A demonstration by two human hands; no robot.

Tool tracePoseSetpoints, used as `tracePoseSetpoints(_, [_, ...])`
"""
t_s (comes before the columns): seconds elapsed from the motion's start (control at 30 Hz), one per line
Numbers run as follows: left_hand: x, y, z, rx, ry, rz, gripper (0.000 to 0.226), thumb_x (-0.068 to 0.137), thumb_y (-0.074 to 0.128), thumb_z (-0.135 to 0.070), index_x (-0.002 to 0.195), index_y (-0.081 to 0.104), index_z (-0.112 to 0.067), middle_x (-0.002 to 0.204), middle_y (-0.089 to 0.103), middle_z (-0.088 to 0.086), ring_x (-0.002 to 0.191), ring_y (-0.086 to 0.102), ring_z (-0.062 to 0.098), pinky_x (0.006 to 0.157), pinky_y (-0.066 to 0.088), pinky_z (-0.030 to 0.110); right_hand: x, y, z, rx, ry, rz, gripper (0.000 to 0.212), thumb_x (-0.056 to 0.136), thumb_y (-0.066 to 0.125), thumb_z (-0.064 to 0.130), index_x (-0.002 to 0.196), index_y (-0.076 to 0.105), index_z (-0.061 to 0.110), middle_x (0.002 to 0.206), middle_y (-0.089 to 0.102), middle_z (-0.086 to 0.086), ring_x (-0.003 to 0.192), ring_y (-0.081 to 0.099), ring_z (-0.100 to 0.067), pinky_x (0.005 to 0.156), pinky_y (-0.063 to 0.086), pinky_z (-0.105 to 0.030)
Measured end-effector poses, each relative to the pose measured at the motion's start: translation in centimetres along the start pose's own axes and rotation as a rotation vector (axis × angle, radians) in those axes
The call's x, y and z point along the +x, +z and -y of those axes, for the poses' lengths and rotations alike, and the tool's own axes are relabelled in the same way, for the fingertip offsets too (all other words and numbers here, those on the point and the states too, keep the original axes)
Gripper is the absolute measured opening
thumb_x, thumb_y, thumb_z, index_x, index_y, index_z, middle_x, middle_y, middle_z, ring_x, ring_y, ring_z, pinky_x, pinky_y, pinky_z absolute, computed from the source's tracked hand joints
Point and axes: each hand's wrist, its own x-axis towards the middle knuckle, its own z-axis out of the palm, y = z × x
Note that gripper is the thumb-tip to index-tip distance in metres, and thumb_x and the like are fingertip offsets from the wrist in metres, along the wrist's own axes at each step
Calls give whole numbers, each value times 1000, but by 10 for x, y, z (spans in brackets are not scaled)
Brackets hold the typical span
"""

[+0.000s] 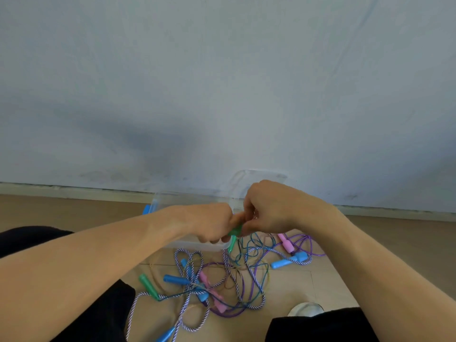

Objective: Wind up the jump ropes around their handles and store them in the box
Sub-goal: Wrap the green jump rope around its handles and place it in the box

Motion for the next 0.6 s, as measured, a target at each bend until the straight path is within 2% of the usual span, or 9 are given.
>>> tracePoseSetpoints(0.07, [-5, 3, 0, -181, -8, 122, 80, 98, 13, -63, 103, 63, 0, 69, 57, 3, 46, 43, 12, 41, 36, 21, -4, -4, -7, 235, 0, 34, 28, 64, 88, 39, 68, 71, 17, 62, 67, 5, 58, 59, -8, 50, 42, -18])
tracePoseSetpoints(0.1, [-9, 1, -2, -243, 8, 164, 88, 92, 6, -68, 93, 64, -2, 66, 54, 2, 46, 41, 11, 42, 34, 20, -5, -6, -12, 354, 11, 6, 30, 58, 92, 35, 66, 70, 17, 58, 65, 7, 53, 56, -5, 47, 39, -15])
tracePoseSetpoints(0.2, [-25, -8, -13, -398, 154, 328, 85, 64, 3, -81, 65, 56, -14, 62, 52, 0, 46, 36, 9, 41, 28, 18, -2, -1, -31, 674, 24, -99, 35, 50, 97, 20, 65, 67, 11, 54, 60, 5, 49, 50, -7, 48, 37, -16])
tracePoseSetpoints(0.3, [-32, -10, -18, -471, 324, 362, 76, 66, 18, -80, 67, 47, -10, 55, 48, -7, 42, 34, 6, 37, 27, 14, 3, 12, -44, 950, -21, -110, 18, 71, 85, 11, 69, 68, 5, 58, 62, -5, 53, 50, -17, 51, 42, -23])
tracePoseSetpoints(0.33, [-34, -10, -20, -519, 378, 327, 68, 76, 30, -75, 66, 46, -10, 52, 46, -9, 41, 33, 6, 37, 28, 15, 4, 14, -46, 1016, -33, -111, 17, 79, 79, 14, 68, 68, 6, 58, 62, -4, 53, 49, -18, 51, 42, -23])
tracePoseSetpoints(0.4, [-34, -12, -19, -610, 481, 196, 45, 93, 59, -46, 66, 47, -12, 48, 43, -6, 38, 34, 9, 37, 30, 18, 7, 16, -47, 1129, -41, -121, 27, 88, 69, 18, 61, 66, 14, 55, 59, 0, 53, 46, -16, 53, 40, -23])
tracePoseSetpoints(0.47, [-31, -16, -14, -605, 534, -12, 33, 91, 69, -24, 67, 51, -12, 47, 44, 5, 37, 36, 16, 42, 33, 23, 9, 15, -43, 1198, -54, -139, 35, 91, 65, 21, 55, 67, 20, 53, 52, 1, 51, 41, -13, 52, 39, -23])
tracePoseSetpoints(0.53, [-26, -21, -12, -590, 512, -211, 28, 88, 73, -24, 67, 57, -15, 47, 46, 11, 39, 38, 20, 46, 36, 25, 12, 14, -39, 1221, -58, -159, 32, 91, 61, 32, 65, 72, 19, 55, 48, -1, 51, 39, -13, 52, 40, -24])
tracePoseSetpoints(0.6, [-23, -25, -11, -655, 464, -344, 25, 86, 75, -27, 74, 63, -9, 49, 50, 10, 42, 41, 20, 46, 38, 25, 15, 15, -39, 1215, -58, -178, 34, 98, 55, 30, 83, 71, 4, 58, 51, -1, 51, 39, -14, 53, 40, -26])
